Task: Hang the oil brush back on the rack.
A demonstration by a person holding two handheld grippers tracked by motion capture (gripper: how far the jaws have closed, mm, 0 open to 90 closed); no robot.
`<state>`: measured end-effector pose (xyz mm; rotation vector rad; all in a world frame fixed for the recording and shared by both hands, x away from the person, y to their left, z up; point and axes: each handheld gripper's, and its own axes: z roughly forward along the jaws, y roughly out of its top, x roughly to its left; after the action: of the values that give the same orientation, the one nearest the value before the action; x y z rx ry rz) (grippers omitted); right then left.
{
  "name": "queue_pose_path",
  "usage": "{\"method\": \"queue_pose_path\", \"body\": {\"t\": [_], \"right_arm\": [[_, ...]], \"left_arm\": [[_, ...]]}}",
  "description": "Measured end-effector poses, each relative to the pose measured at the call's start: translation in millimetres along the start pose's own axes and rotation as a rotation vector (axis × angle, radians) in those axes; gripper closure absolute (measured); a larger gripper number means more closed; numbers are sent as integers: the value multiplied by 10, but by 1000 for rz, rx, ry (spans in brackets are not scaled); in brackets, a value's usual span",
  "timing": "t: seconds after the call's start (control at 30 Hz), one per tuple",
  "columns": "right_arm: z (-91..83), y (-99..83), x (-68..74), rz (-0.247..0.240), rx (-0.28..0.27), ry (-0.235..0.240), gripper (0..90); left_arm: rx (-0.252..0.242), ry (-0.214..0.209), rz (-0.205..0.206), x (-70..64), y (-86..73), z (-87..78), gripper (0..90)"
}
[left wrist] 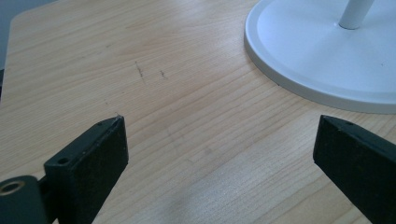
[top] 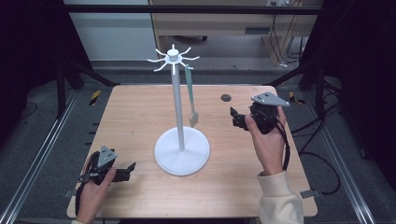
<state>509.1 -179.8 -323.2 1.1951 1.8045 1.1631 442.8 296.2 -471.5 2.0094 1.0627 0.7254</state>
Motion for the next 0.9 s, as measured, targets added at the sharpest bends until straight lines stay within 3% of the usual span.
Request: {"method": "queue_pose_path", "body": {"t": [0.23, 0.57, 0.67, 0.9], "right_arm": [[151, -220, -160, 21, 55, -5, 88], [323, -508, -300, 23, 131, -52, 88], [367, -584, -325, 60, 140, -36, 101], [492, -748, -302, 45, 199, -19, 101]], "left_arm": [[-3, 5, 1, 4, 1, -6, 28], [-4, 8, 7, 4, 4, -12, 29], [-2, 7, 9, 1, 4, -9, 29], [0, 5, 13, -5, 4, -6, 28]]}}
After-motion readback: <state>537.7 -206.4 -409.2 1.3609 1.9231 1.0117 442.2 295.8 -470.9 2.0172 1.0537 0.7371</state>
